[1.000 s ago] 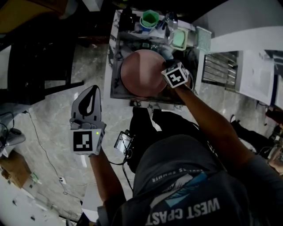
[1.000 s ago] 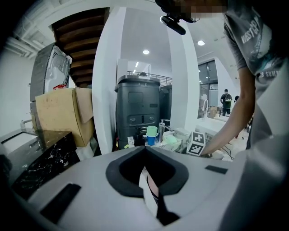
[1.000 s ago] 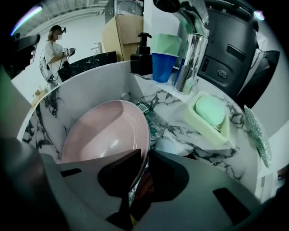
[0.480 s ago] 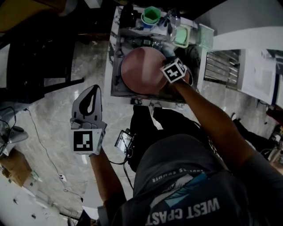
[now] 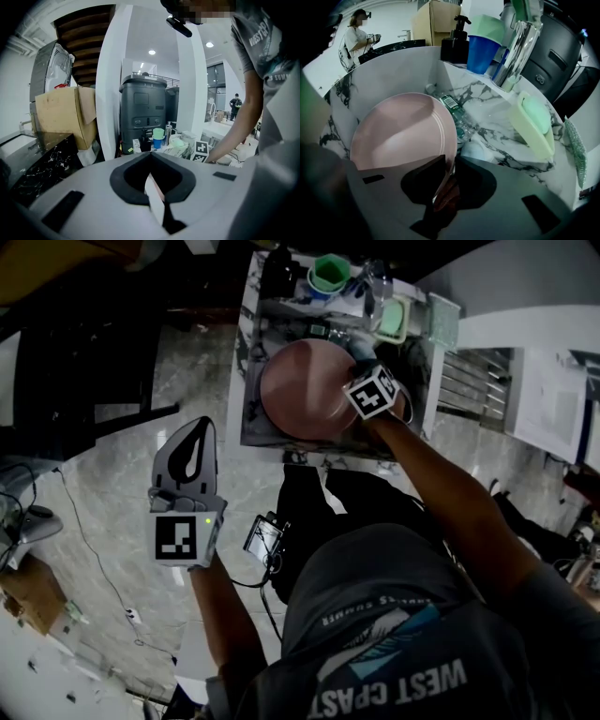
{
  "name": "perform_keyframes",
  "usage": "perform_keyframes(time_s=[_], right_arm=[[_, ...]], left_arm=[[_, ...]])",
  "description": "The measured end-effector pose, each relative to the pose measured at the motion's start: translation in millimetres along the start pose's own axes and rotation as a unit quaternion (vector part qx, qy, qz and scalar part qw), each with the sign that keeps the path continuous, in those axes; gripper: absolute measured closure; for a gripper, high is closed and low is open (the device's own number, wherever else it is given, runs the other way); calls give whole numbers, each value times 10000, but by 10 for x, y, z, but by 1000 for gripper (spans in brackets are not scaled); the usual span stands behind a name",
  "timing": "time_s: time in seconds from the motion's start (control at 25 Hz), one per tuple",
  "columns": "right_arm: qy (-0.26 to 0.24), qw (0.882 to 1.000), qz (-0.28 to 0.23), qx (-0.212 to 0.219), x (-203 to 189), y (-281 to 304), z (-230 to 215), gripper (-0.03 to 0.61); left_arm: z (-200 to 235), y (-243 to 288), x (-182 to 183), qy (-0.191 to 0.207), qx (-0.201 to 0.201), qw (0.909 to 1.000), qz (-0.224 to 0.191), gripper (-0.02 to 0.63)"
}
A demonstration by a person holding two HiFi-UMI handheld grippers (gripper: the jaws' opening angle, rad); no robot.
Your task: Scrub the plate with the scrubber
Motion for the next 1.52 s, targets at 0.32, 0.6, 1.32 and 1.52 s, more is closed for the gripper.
perform_keyframes(time_s=[0.32, 0.6, 1.32, 1.52], right_arm=[[377, 9990, -204, 78, -9, -160, -36, 522], [1125, 9900, -806, 262, 112, -484, -241, 543], [2496, 9445, -1888, 997, 17, -1292, -477, 541], [2680, 9313, -2099, 1297, 107, -1458, -480, 541]], left_arm=[[36, 31, 31, -30, -61, 9999, -77, 612], [10, -5, 100, 59, -70, 9999, -143, 612], [-235, -302, 119, 39, 258, 9989, -384, 612], [-225, -371, 34, 60, 413, 9976, -544, 612]])
Point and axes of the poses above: the fingertips, and each gripper's own axes: y forward along the fingers, z to its left, x out of its top, the point moved 10 cm from there along -y, backward along the fingers, and after that the axes turned 9 degrees about -y, right-handed, at the moved point
